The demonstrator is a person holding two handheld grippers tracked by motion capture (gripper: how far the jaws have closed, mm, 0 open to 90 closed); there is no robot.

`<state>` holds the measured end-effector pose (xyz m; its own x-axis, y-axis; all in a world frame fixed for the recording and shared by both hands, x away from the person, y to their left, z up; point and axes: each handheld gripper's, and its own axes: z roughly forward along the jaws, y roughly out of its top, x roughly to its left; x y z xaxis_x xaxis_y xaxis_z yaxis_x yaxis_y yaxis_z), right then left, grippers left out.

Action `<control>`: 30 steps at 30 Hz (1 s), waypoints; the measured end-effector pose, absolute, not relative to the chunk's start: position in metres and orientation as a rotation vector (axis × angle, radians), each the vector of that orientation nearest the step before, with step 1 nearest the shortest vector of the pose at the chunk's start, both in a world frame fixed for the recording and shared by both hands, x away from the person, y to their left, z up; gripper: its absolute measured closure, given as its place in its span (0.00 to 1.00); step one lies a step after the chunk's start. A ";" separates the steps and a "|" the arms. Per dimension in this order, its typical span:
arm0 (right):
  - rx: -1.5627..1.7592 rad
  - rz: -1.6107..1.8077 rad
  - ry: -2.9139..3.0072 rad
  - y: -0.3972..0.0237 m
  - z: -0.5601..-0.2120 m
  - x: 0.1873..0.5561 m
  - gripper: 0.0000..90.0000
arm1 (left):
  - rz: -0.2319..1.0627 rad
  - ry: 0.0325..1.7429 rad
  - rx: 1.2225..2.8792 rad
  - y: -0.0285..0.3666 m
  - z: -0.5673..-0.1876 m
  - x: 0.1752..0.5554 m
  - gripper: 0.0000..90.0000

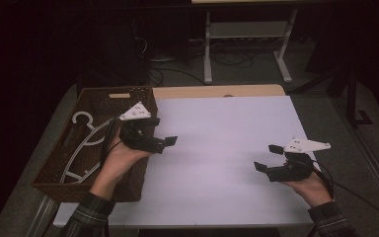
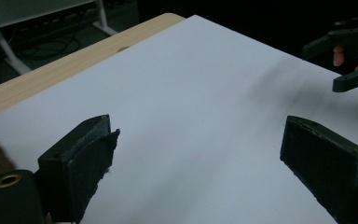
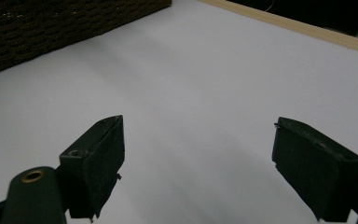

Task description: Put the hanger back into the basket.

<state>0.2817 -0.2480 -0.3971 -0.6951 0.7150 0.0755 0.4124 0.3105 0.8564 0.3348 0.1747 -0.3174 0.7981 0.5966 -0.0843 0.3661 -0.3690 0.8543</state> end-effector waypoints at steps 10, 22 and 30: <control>1.009 1.332 2.263 -0.249 -0.397 0.281 0.18 | 0.212 0.631 2.026 0.121 -0.340 0.329 0.10; 1.006 1.327 2.267 -0.249 -0.398 0.281 0.18 | 0.226 0.598 2.050 0.103 -0.375 0.324 0.08; 1.002 1.322 2.277 -0.247 -0.401 0.281 0.17 | 0.238 0.603 2.073 0.109 -0.392 0.325 0.08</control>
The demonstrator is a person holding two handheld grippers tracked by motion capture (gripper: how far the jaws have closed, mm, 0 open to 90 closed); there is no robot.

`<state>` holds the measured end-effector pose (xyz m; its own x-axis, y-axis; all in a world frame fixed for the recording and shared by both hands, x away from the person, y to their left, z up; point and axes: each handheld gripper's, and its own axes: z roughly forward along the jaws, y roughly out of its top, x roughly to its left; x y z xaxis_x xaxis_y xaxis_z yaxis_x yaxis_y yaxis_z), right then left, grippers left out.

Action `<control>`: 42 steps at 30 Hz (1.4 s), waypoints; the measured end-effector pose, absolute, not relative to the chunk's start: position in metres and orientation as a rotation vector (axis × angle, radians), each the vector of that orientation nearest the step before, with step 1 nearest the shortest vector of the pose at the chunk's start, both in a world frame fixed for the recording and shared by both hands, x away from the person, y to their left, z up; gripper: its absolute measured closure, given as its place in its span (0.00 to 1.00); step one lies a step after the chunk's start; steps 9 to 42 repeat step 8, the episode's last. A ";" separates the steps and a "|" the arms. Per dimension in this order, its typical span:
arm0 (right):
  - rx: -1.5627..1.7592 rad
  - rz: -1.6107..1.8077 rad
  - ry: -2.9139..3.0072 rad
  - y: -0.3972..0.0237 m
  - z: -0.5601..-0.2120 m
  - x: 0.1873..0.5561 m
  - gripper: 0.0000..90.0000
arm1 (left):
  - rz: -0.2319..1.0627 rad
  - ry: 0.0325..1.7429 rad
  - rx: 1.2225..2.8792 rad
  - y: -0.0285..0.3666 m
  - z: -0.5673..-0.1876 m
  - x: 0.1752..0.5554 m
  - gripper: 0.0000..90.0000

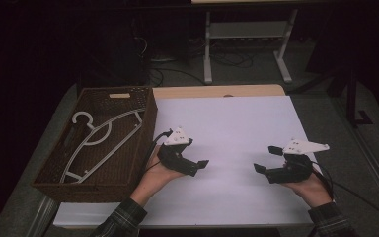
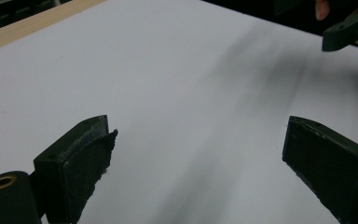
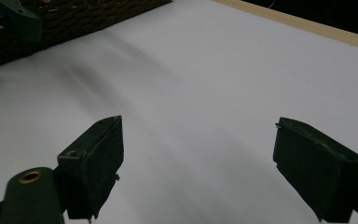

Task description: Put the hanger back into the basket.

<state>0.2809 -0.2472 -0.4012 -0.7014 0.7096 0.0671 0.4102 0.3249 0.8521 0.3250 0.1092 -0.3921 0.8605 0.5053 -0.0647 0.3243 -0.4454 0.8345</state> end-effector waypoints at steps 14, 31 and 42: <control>1.006 1.332 2.271 -0.248 -0.402 0.281 0.16 | 0.229 0.609 2.075 0.114 -0.395 0.328 0.09; 1.006 1.332 2.271 -0.248 -0.402 0.281 0.16 | 0.229 0.609 2.075 0.114 -0.395 0.328 0.09; 1.006 1.332 2.271 -0.248 -0.402 0.281 0.16 | 0.229 0.609 2.075 0.114 -0.395 0.328 0.09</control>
